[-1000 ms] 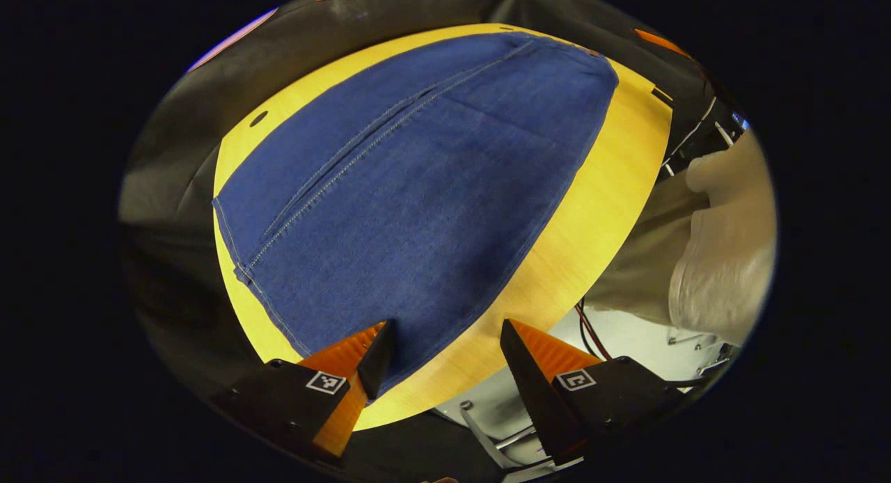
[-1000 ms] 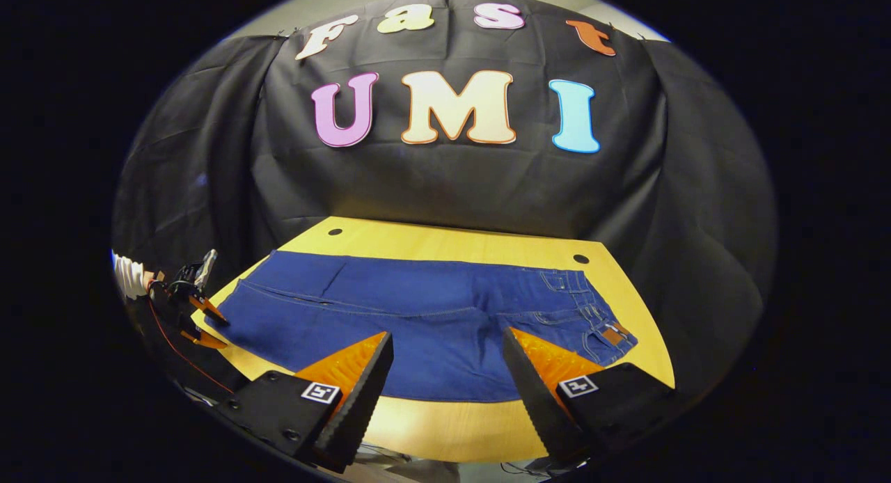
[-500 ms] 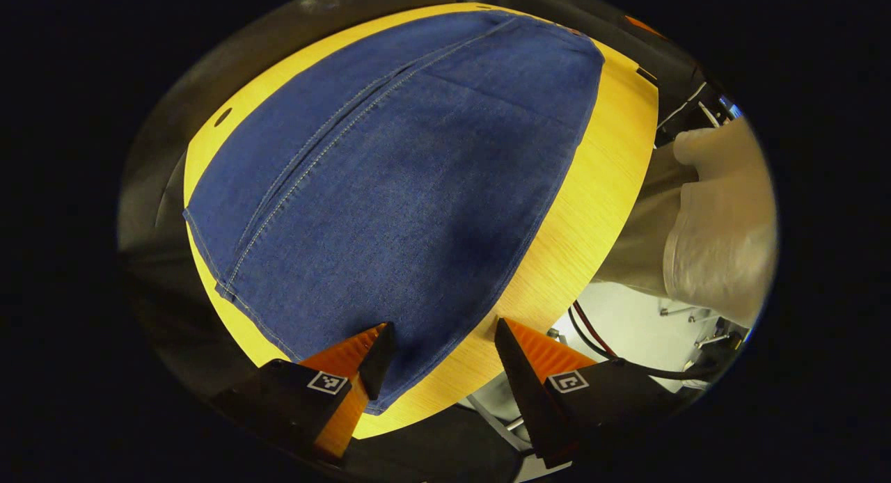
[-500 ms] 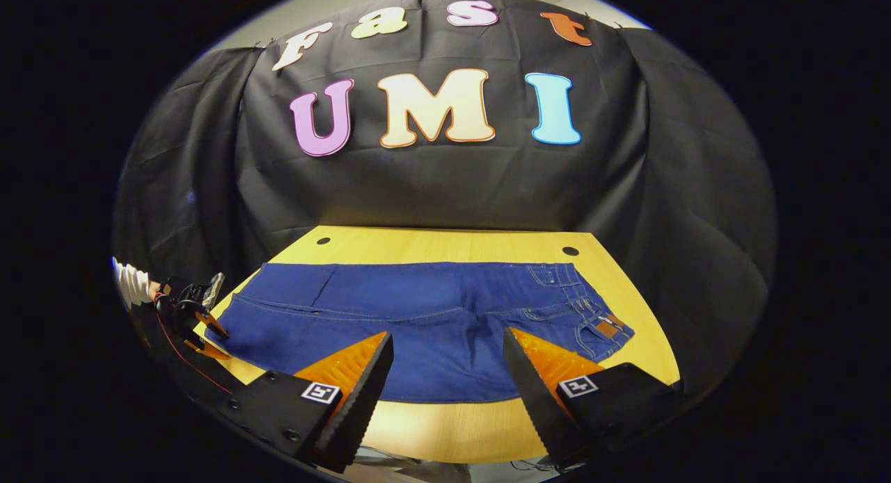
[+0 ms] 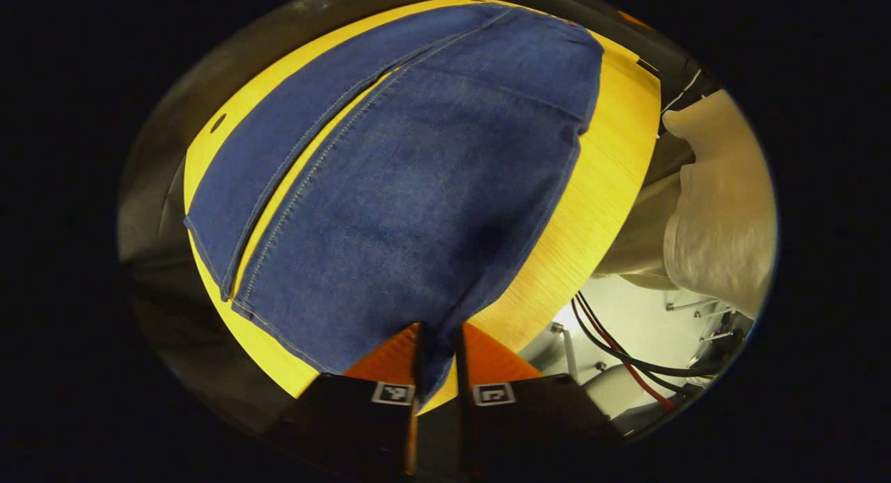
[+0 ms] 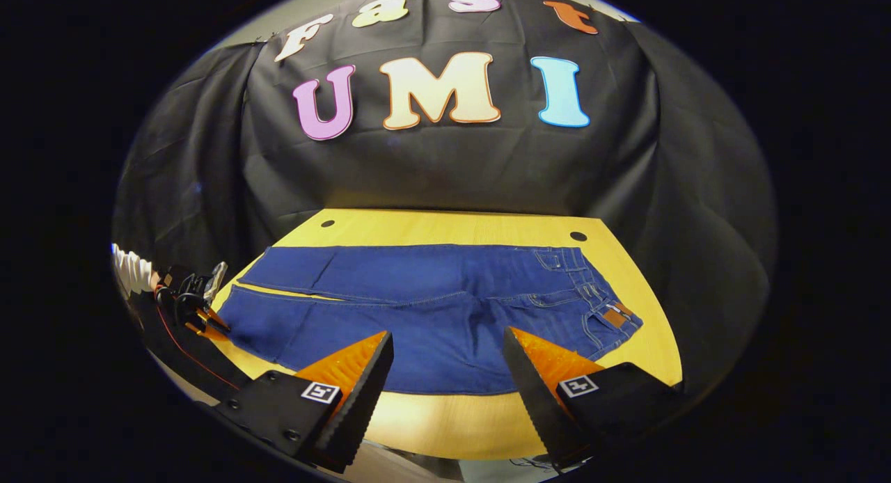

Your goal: Grasp the waist and the cuffs of the jeans and fold them to make the two legs overlap; first hold the waist and fold one-third of the jeans toward the cuffs, then hold the cuffs and fold the remaining one-third in the same direction to finish folding.

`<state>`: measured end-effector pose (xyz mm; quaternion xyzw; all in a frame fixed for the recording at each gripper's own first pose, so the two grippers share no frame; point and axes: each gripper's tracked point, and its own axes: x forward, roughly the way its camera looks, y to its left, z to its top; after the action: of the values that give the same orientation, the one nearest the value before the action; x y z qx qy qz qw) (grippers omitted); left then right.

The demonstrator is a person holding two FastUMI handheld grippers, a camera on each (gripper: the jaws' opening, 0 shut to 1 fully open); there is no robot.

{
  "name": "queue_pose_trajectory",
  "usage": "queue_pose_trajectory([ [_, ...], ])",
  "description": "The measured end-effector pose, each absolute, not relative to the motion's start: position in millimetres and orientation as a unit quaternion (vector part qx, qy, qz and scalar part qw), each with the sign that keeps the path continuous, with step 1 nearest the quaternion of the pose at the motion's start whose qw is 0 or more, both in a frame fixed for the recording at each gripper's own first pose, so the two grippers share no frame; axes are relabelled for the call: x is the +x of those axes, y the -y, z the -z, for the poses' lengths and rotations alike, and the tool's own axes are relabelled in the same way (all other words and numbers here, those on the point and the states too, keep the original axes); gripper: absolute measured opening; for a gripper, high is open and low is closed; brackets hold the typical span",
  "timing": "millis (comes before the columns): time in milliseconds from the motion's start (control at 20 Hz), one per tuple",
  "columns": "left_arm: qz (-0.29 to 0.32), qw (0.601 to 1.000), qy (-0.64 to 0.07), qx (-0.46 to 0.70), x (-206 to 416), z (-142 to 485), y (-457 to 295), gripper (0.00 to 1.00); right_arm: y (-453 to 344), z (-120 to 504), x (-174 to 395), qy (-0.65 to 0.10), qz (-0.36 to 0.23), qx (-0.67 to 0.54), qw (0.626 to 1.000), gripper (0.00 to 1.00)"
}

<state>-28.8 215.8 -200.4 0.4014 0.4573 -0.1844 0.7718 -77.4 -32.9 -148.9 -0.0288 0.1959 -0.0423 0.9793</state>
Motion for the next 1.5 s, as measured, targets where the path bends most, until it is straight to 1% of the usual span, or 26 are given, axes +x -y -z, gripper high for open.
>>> queue_pose_trajectory([
  [50, 0.179, 0.776, -0.457, 0.397, -30, 200, -216, 0.07, 37, 153, -76, -0.200, 0.039, -0.029, 0.979, 0.94],
  [100, 0.181, 0.777, -0.455, 0.396, -29, 203, -211, 0.00, 40, 156, -76, -0.206, 0.035, -0.029, 0.978, 0.94],
  [300, 0.173, 0.773, -0.473, 0.386, -31, 203, -210, 0.00, 58, 177, -79, -0.242, 0.008, -0.044, 0.969, 0.94],
  [350, 0.171, 0.772, -0.475, 0.387, -31, 203, -211, 0.00, 66, 182, -81, -0.253, 0.003, -0.051, 0.966, 0.98],
  [600, 0.163, 0.772, -0.485, 0.377, -31, 204, -210, 0.00, 119, 209, -83, -0.315, -0.013, -0.088, 0.945, 0.98],
  [650, 0.161, 0.771, -0.487, 0.378, -31, 204, -211, 0.00, 130, 215, -82, -0.330, -0.015, -0.098, 0.939, 0.98],
  [700, 0.158, 0.769, -0.489, 0.380, -31, 204, -211, 0.00, 141, 221, -81, -0.346, -0.017, -0.110, 0.932, 0.94],
  [750, 0.156, 0.767, -0.491, 0.382, -31, 203, -210, 0.00, 150, 229, -80, -0.364, -0.022, -0.123, 0.923, 0.94],
  [800, 0.152, 0.765, -0.494, 0.384, -31, 204, -212, 0.00, 159, 236, -81, -0.380, -0.028, -0.139, 0.914, 0.98],
  [1000, 0.149, 0.756, -0.505, 0.390, -31, 204, -212, 0.00, 199, 257, -75, -0.440, -0.055, -0.233, 0.865, 1.00],
  [1150, 0.149, 0.753, -0.508, 0.390, -31, 204, -212, 0.00, 210, 274, -70, -0.472, -0.088, -0.282, 0.831, 1.00],
  [1200, 0.148, 0.753, -0.510, 0.390, -32, 204, -212, 0.00, 214, 281, -71, -0.485, -0.100, -0.300, 0.815, 0.99],
  [1300, 0.146, 0.750, -0.513, 0.391, -31, 205, -211, 0.00, 221, 294, -67, -0.504, -0.122, -0.331, 0.789, 1.00],
  [1500, 0.143, 0.749, -0.515, 0.392, -31, 205, -211, 0.00, 221, 304, -58, -0.523, -0.140, -0.338, 0.770, 0.99],
])
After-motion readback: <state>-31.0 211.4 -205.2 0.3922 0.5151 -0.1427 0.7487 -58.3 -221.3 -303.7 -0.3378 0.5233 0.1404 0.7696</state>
